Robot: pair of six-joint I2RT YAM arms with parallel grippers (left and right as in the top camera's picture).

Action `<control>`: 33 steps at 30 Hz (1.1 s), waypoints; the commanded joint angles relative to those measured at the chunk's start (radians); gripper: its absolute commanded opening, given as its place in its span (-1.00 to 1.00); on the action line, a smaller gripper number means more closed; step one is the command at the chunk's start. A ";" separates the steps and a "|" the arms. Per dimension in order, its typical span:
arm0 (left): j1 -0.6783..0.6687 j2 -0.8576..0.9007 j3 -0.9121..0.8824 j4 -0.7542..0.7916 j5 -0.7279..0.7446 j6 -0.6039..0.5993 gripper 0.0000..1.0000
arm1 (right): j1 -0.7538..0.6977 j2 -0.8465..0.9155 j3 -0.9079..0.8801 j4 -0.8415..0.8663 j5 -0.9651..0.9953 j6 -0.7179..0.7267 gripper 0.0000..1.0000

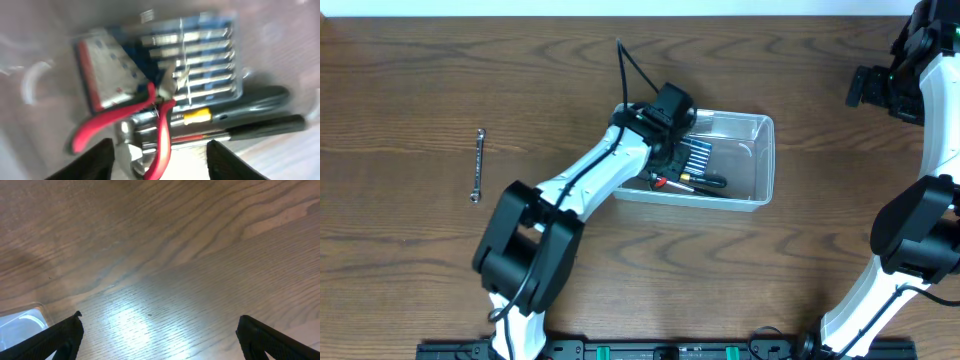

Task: Pack container
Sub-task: 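Raise the left arm and move it over the silver wrench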

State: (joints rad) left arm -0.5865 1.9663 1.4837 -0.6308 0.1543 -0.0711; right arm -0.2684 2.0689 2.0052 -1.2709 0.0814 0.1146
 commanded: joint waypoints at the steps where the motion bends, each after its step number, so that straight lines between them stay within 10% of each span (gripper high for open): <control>1: 0.042 -0.117 0.073 0.003 -0.009 0.007 0.33 | -0.006 -0.002 -0.003 0.000 0.004 0.012 0.98; 7: 0.132 -0.259 0.075 -0.018 -0.013 0.007 0.99 | -0.006 -0.002 -0.003 0.000 0.004 0.012 0.98; 25: 0.578 -0.461 0.074 -0.410 -0.197 -0.006 0.96 | -0.006 -0.002 -0.003 0.000 0.004 0.012 0.98; 33: 0.773 -0.445 0.074 -0.378 0.005 0.305 0.96 | -0.006 -0.002 -0.003 0.000 0.004 0.012 0.98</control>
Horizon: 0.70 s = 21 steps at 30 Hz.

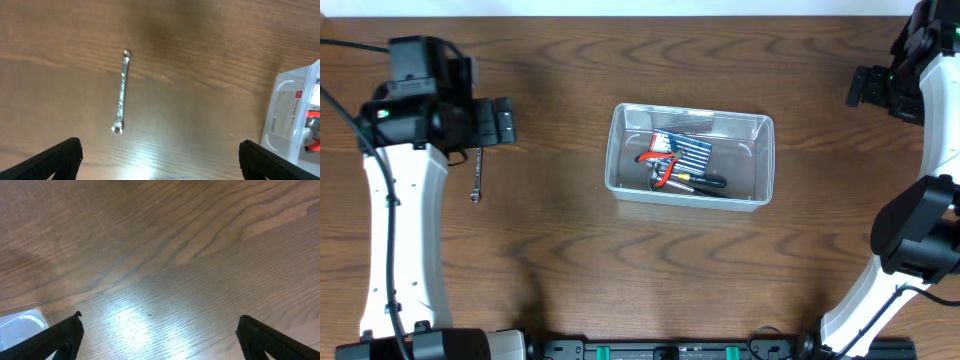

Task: Pack container
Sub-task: 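Raise the left arm and move it over the silver wrench, then lower the left gripper and close it on the wrench's ring end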

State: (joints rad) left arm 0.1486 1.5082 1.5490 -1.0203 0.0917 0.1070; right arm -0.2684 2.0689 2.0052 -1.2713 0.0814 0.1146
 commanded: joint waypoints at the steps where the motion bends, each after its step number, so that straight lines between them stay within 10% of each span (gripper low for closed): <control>1: 0.057 0.024 0.009 0.021 0.052 0.128 0.96 | -0.006 -0.002 -0.003 0.000 0.004 0.012 0.98; 21: 0.125 0.385 0.008 0.117 -0.063 0.128 0.96 | -0.006 -0.002 -0.003 0.000 0.004 0.012 0.98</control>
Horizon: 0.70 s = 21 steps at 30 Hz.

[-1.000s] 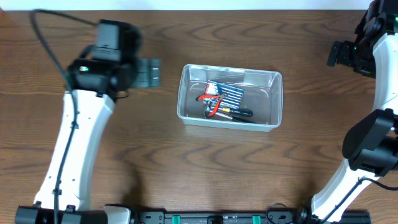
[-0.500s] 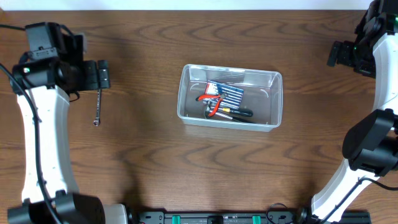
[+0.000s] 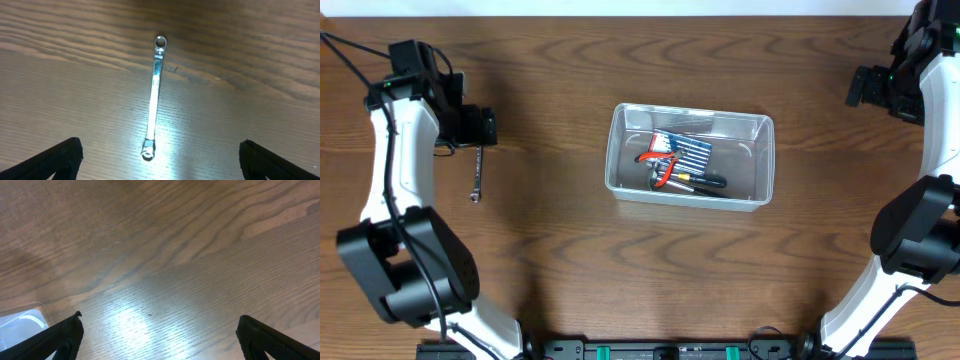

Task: Pack container
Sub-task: 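Lower the left gripper and close it on the wrench's ring end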

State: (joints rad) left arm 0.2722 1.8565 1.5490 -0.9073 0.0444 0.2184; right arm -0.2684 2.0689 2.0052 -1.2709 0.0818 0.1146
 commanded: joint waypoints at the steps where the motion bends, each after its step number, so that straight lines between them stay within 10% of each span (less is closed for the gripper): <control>1: 0.002 0.048 0.008 0.005 -0.015 0.017 0.96 | -0.006 -0.002 -0.003 0.000 0.004 0.012 0.99; 21: 0.003 0.178 0.008 0.021 0.015 0.081 0.96 | -0.006 -0.002 -0.003 0.000 0.004 0.012 0.98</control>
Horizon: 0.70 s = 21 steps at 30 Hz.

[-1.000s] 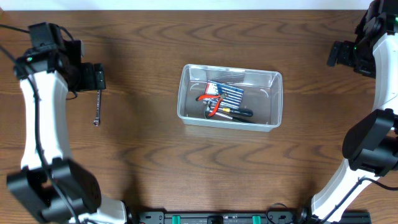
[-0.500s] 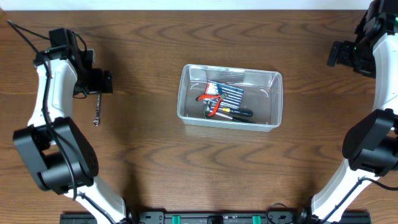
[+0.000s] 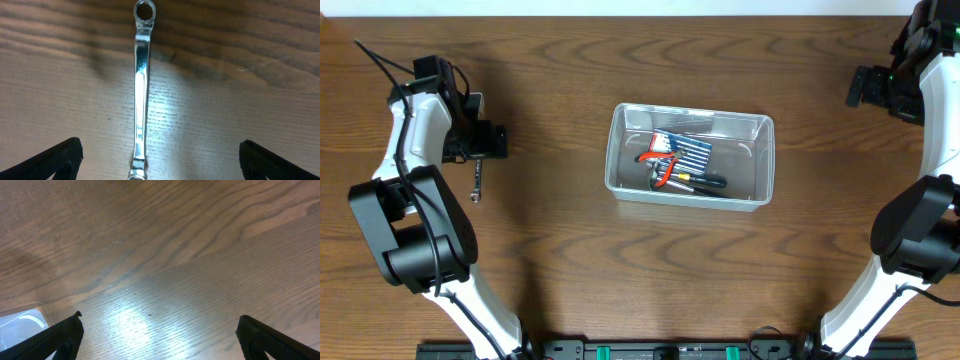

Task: Pack container
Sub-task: 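Lower the left gripper and close it on the wrench's ring end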

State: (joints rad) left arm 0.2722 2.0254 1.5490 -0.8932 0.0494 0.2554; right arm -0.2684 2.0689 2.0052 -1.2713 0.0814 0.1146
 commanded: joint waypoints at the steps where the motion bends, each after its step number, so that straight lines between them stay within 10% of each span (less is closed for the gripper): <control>1: 0.005 0.013 0.008 0.016 0.010 0.045 0.96 | -0.006 -0.002 -0.003 0.000 0.004 0.012 0.98; 21: 0.011 0.089 0.008 0.092 0.021 0.034 0.96 | -0.006 -0.002 -0.003 0.000 0.004 0.012 0.99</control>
State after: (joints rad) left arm 0.2745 2.1071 1.5490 -0.8036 0.0601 0.2890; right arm -0.2684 2.0689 2.0052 -1.2713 0.0814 0.1146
